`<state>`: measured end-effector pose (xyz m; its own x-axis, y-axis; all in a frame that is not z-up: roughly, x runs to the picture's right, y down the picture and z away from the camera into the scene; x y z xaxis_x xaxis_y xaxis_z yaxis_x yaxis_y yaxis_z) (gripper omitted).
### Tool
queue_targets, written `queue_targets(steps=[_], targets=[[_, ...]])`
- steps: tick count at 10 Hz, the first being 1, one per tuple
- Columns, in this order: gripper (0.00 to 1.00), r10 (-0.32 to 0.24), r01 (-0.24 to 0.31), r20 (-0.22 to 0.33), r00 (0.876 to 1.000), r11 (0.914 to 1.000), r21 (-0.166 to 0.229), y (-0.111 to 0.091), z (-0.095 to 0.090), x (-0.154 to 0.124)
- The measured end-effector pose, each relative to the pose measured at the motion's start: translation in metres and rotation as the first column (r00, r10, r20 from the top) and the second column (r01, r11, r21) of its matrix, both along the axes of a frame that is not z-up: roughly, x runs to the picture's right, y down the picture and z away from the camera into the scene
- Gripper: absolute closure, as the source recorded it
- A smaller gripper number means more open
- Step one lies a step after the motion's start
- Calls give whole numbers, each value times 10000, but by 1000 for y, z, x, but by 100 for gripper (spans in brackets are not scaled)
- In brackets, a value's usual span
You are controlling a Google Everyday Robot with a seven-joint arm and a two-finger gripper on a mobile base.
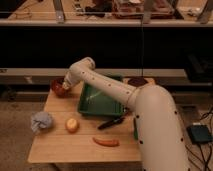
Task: Wipe red bowl with eraser
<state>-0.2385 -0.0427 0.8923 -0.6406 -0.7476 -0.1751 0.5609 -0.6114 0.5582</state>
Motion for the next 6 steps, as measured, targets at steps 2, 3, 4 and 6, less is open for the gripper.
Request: queue_targets(steps=[2,3,4,6], targets=[[100,-246,245,143,9996,9997,35,-1,-1,-23],[100,-319,318,210,9993,9995,42,-1,-1,-28],[100,-423,421,363,9984,9991,58,2,-2,-33],[100,-604,598,605,9963,9981,127,11,-11,-38]])
